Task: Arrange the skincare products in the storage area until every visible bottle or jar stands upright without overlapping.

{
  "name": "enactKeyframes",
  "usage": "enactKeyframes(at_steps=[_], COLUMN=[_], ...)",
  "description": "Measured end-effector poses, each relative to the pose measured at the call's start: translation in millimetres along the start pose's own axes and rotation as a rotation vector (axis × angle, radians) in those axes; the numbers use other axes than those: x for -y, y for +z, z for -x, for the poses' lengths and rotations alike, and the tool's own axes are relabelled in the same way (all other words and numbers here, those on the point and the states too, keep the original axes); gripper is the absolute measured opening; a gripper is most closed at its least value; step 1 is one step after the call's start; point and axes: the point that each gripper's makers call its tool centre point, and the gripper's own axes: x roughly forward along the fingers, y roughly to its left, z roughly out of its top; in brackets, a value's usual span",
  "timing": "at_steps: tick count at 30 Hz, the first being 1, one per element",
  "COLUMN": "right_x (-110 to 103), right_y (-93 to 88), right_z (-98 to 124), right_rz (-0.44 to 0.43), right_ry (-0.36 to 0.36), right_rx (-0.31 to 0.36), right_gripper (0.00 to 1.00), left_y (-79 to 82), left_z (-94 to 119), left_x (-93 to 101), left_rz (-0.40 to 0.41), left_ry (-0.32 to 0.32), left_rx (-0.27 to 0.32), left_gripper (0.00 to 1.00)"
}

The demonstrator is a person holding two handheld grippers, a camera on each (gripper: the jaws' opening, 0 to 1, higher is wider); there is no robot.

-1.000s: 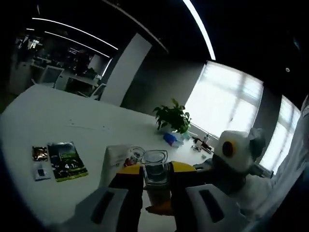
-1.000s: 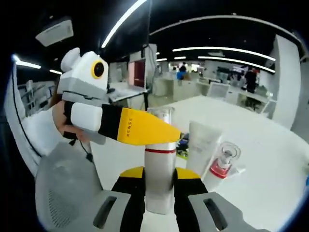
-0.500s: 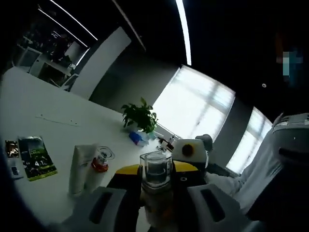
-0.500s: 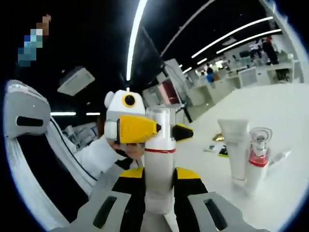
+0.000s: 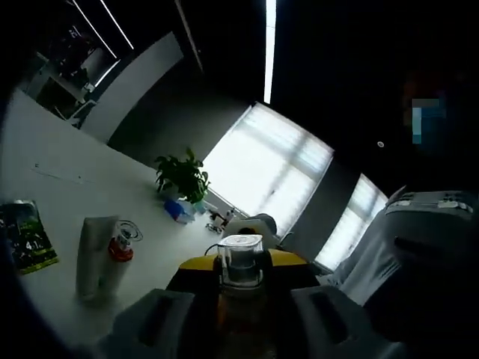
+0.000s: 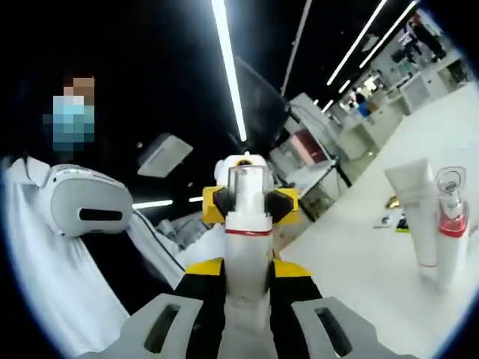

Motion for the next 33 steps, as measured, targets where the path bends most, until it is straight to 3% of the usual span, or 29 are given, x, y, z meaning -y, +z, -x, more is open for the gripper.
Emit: enactKeyframes(at_steps=[5, 12, 19, 22, 25, 30, 32, 33], right_x=[-3, 6, 30, 48, 60, 83, 85, 91], right_y=[-0.1, -2.8, -10.5, -9.3, -8.4, -1.4, -1.8, -0.7], right_z=[0, -1, -2, 2, 3, 6, 2, 3], right_rz=[-0.020, -0.017, 0.039, 0.043, 0.046, 0.128, 0.131, 0.148], right_ry=[0.026, -0.009, -0.178, -0.310, -0.414, -0.603, -0.622, -0.670], right_rx=[0.016, 0.000, -0.056, -0.054, -0.057, -0.048, -0.055, -0.064], right_gripper=[0.14, 0.14, 0.14, 0.15, 0.16, 0.17, 0.20, 0.20], left_y=[-1.1, -5.7, -11.4, -8.3, -5.5, 0.3, 1.2, 2.0], left_z=[1, 2, 4, 9, 11, 15, 14, 14], left_x=[2.3, -7.5, -27.6, -46.3, -58.0, -78.4, -84.4, -86.0], left_rz=[0.015, 0.049, -0.006, -0.045, -0.076, -0.069, -0.092, -0.109], left_ry=[-0.023, 0.044, 0.177, 0.303, 0.383, 0.477, 0.513, 0.531], left_rx=[-0.007, -0.034, -0.059, -0.041, -0.018, 0.032, 0.040, 0.042], left_gripper=[0.17, 0.16, 0.15, 0.15, 0.15, 0.15, 0.15, 0.15])
